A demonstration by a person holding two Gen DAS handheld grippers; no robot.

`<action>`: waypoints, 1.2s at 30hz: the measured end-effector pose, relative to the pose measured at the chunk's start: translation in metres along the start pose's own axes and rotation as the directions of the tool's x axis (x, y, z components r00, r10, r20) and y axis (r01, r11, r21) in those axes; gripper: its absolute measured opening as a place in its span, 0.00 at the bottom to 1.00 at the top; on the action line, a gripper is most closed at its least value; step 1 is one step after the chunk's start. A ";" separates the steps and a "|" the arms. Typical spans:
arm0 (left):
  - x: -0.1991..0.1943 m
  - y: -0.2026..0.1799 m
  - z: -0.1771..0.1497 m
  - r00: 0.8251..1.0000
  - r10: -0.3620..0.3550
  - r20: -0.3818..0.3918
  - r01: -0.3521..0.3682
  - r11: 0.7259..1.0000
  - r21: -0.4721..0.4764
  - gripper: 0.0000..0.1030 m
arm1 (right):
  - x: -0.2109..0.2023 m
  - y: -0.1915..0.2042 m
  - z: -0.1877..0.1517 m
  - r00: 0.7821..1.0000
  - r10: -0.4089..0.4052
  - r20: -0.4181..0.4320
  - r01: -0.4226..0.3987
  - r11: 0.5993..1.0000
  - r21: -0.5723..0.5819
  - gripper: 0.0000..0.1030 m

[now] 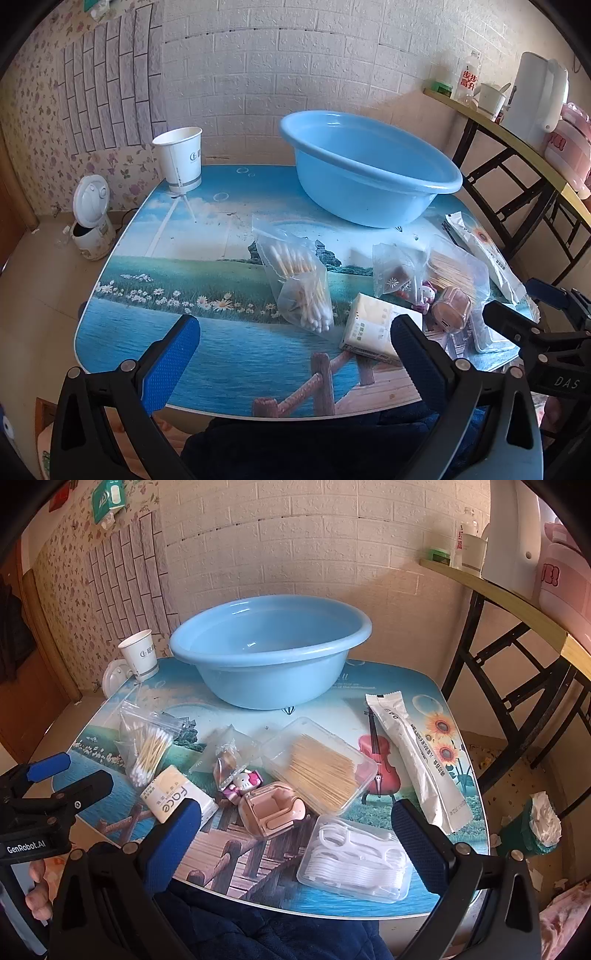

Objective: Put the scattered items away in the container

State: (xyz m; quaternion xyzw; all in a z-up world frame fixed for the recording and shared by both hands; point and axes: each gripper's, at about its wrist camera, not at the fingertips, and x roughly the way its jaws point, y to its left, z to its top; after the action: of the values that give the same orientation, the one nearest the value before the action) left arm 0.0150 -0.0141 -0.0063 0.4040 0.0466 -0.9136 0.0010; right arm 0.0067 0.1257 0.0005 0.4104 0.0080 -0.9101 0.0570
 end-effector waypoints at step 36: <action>0.025 0.011 -0.009 0.998 0.023 -0.053 -0.022 1.000 0.016 1.00 | 0.007 -0.019 0.002 1.000 -0.017 -0.014 0.017 1.000 0.019 1.00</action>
State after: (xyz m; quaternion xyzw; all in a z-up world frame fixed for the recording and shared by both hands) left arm 0.0052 -0.0233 -0.0323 0.4288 0.0351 -0.9027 0.0070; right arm -0.0015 0.1439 -0.0040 0.4170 0.0034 -0.9078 0.0455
